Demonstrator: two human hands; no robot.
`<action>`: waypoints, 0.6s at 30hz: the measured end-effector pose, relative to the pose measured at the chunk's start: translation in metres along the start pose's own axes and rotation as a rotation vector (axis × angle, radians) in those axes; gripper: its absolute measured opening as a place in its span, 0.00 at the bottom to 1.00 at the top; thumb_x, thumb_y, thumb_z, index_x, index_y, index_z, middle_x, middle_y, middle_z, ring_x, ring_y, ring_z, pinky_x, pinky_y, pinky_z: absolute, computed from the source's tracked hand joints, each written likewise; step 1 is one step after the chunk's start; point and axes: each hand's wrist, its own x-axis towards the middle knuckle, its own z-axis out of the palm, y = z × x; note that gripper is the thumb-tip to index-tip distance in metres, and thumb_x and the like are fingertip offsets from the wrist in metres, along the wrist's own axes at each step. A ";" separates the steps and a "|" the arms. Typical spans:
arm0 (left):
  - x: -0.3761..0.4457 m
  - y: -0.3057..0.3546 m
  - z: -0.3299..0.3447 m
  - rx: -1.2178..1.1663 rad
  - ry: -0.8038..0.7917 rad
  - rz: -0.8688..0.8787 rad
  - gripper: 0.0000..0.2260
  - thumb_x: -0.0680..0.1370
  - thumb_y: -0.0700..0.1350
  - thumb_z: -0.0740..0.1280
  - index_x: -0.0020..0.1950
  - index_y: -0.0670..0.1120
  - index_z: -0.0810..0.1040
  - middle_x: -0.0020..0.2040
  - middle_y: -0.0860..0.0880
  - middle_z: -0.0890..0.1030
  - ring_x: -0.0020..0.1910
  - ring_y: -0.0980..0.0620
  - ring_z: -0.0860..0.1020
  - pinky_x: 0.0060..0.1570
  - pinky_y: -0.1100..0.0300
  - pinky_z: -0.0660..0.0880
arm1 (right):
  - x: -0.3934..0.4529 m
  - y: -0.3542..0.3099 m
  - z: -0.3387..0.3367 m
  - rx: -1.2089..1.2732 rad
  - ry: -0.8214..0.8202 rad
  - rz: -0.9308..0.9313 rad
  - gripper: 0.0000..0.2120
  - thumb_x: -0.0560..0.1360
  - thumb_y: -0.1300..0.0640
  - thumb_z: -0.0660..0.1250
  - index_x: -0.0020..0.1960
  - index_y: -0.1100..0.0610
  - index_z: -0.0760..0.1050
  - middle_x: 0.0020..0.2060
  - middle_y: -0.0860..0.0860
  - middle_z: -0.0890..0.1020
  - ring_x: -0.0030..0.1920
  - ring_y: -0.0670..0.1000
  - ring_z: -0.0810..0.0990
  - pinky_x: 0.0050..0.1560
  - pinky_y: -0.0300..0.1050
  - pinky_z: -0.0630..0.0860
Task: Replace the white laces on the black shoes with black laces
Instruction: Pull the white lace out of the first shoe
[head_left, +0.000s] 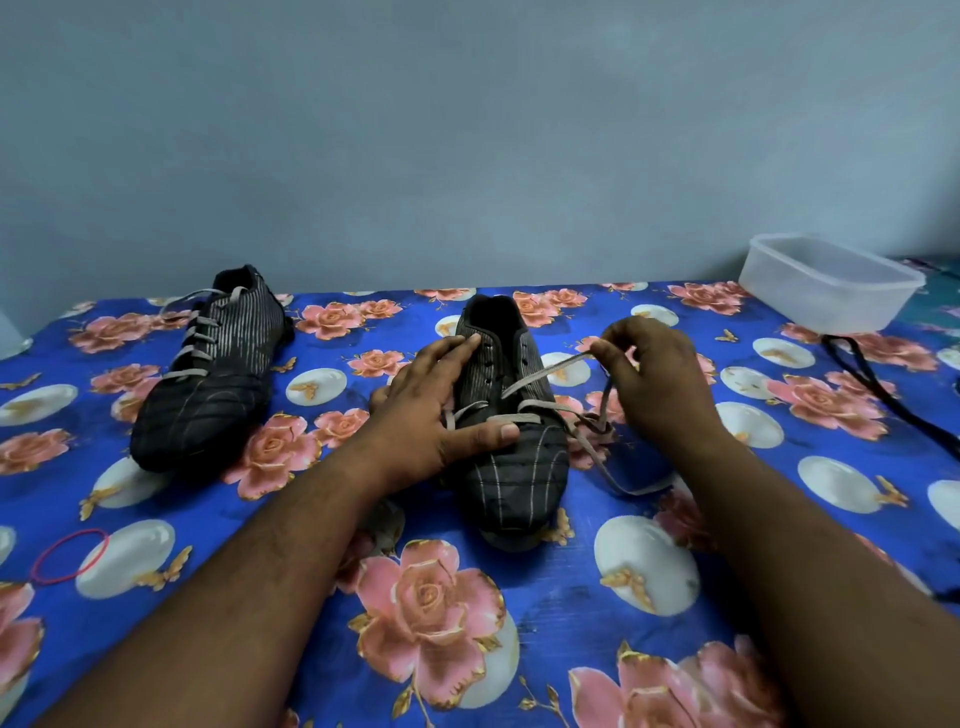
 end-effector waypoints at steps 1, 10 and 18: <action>0.000 0.000 0.000 -0.001 -0.003 0.001 0.51 0.59 0.80 0.60 0.80 0.67 0.49 0.80 0.64 0.50 0.79 0.58 0.52 0.70 0.51 0.50 | 0.001 0.005 -0.002 -0.057 0.002 0.036 0.05 0.80 0.49 0.68 0.47 0.49 0.77 0.44 0.46 0.79 0.54 0.57 0.75 0.53 0.48 0.67; 0.000 -0.001 0.000 0.006 0.003 0.004 0.51 0.59 0.80 0.60 0.80 0.67 0.50 0.80 0.64 0.50 0.79 0.59 0.52 0.69 0.54 0.49 | -0.019 -0.034 0.015 -0.017 -0.190 -0.260 0.17 0.74 0.33 0.61 0.54 0.40 0.81 0.47 0.39 0.81 0.55 0.49 0.73 0.60 0.54 0.69; 0.000 -0.001 0.001 -0.012 0.010 -0.001 0.51 0.59 0.80 0.61 0.80 0.68 0.50 0.80 0.64 0.50 0.79 0.57 0.52 0.69 0.54 0.49 | -0.009 -0.015 0.012 -0.038 -0.124 -0.199 0.12 0.78 0.43 0.66 0.48 0.51 0.79 0.45 0.46 0.80 0.51 0.54 0.75 0.54 0.55 0.71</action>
